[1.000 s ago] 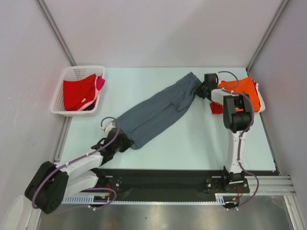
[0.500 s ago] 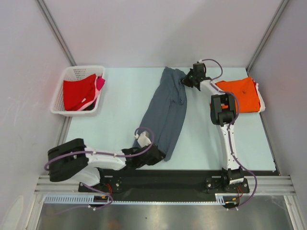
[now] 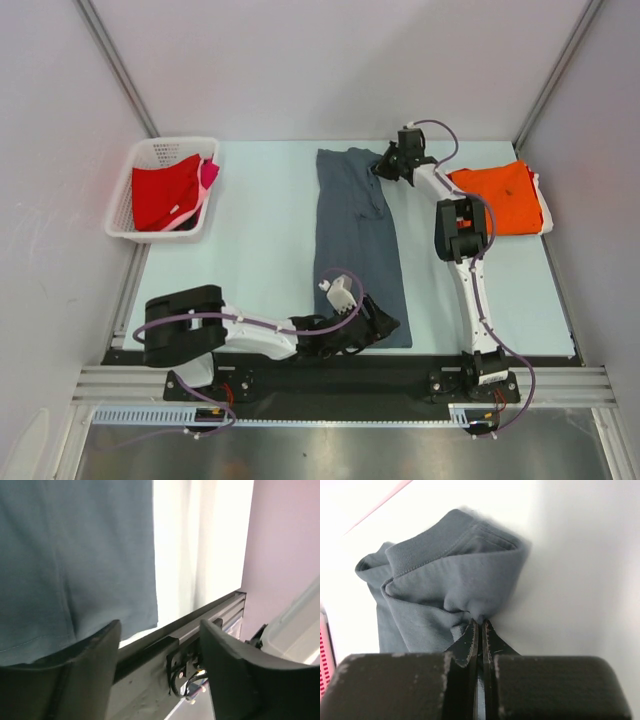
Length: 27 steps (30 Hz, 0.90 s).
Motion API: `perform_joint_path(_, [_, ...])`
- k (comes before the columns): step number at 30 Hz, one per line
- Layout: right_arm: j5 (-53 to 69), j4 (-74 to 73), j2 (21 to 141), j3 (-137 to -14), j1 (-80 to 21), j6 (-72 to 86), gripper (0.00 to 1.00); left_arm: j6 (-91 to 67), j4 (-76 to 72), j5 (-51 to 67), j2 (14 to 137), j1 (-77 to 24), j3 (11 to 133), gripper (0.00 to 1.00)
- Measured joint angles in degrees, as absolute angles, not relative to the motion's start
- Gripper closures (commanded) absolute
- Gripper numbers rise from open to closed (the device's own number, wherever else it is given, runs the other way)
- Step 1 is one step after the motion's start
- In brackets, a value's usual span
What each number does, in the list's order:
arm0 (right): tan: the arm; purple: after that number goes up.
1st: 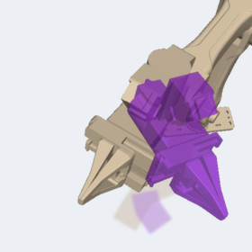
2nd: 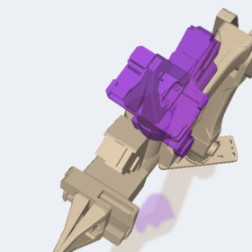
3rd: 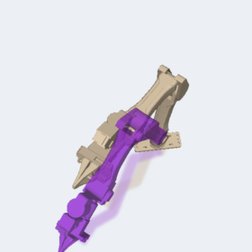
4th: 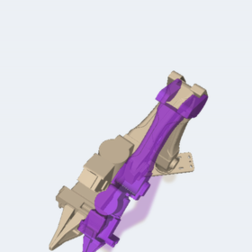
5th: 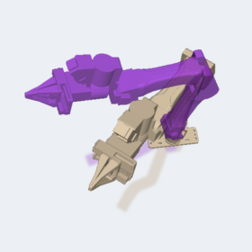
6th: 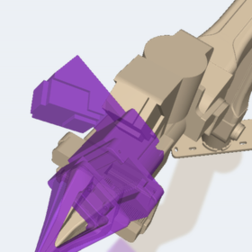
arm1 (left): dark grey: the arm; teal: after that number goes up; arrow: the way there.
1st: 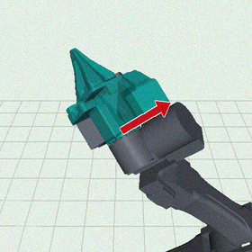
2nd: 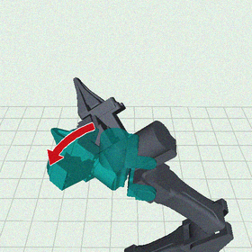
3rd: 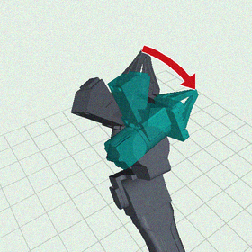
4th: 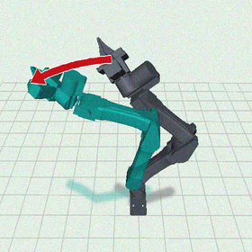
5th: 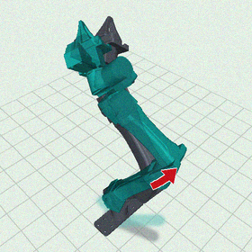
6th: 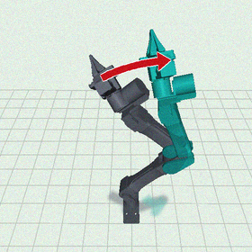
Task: Fold and stack the t-shirts
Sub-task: Fold the tshirt
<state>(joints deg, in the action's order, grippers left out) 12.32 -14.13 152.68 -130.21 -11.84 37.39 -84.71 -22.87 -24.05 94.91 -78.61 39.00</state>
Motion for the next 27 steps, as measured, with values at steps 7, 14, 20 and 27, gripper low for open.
perform_joint_path(7, [11.4, -14.8, 152.6, -130.8, -8.4, 36.0, 0.73, -79.2, -17.7, -26.1, 83.5, -76.5, 38.4, 0.21])
perform_joint_path(14, [8.9, -16.1, 152.2, -132.1, -5.9, 32.1, 0.45, -73.0, -13.9, -22.2, 74.4, -62.1, 36.5, 0.19])
perform_joint_path(20, [8.7, -16.9, 152.1, -133.0, -5.4, 29.3, 0.45, -66.1, -10.1, -16.4, 75.7, -49.7, 36.4, 0.19])
perform_joint_path(27, [17.0, -15.0, 152.1, -131.9, -4.8, 31.1, 0.34, -58.3, -7.6, -12.8, 83.4, -39.9, 39.7, 0.21])
